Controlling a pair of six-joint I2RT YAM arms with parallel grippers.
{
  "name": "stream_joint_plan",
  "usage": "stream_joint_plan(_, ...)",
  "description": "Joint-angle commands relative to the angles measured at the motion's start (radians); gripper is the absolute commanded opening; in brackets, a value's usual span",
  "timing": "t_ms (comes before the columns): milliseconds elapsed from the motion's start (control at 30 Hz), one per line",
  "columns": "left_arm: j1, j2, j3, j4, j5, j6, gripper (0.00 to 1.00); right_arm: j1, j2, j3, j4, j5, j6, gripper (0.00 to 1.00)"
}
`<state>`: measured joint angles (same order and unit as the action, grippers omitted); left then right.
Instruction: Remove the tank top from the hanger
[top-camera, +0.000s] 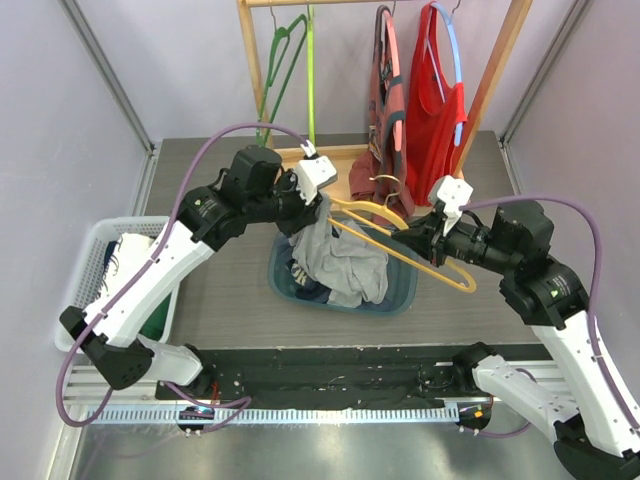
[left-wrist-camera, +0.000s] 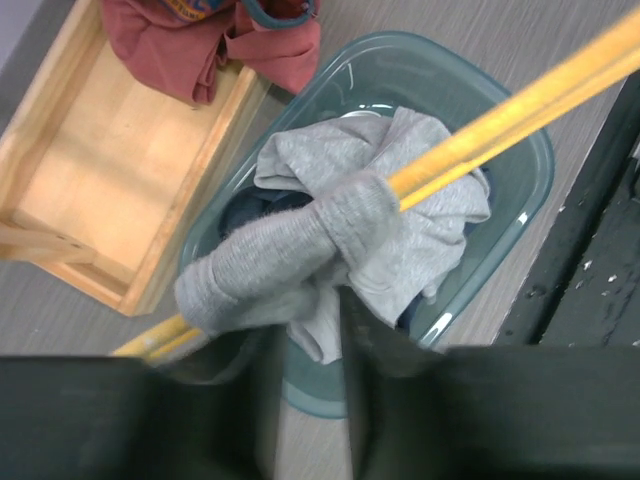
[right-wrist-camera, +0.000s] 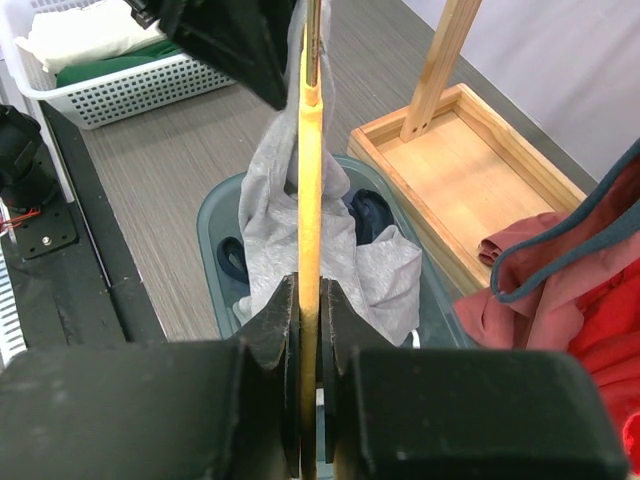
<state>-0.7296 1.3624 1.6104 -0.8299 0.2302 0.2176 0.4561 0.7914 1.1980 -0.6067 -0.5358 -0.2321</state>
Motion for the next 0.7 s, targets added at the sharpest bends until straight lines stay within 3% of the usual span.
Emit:
stream_joint_plan(0, 0.006, 0.006, 0.048, 0.057, 0.001, -0.009, 0.16, -0.002, -0.029, -0.008, 0.071, 0.005, 0.008, 0.01)
stream_joint_plan(33, 0.006, 0.006, 0.051, 0.057, 0.000, -0.009, 0.06, 0.000, -0.034, -0.009, 0.071, 0.007, 0.007, 0.01)
stream_joint_plan(100, 0.006, 0.000, 0.063, 0.052, -0.003, -0.011, 0.00, 0.000, -0.038, -0.020, 0.071, 0.014, 0.007, 0.01)
stream_joint_plan(433, 0.016, -0.055, 0.163, 0.015, -0.002, 0.006, 0.00, 0.000, -0.043, -0.034, 0.061, 0.051, 0.000, 0.01)
stream_joint_plan(667, 0.042, -0.059, 0.241, 0.038, -0.104, 0.025, 0.00, 0.000, -0.081, -0.023, -0.014, 0.079, 0.008, 0.01)
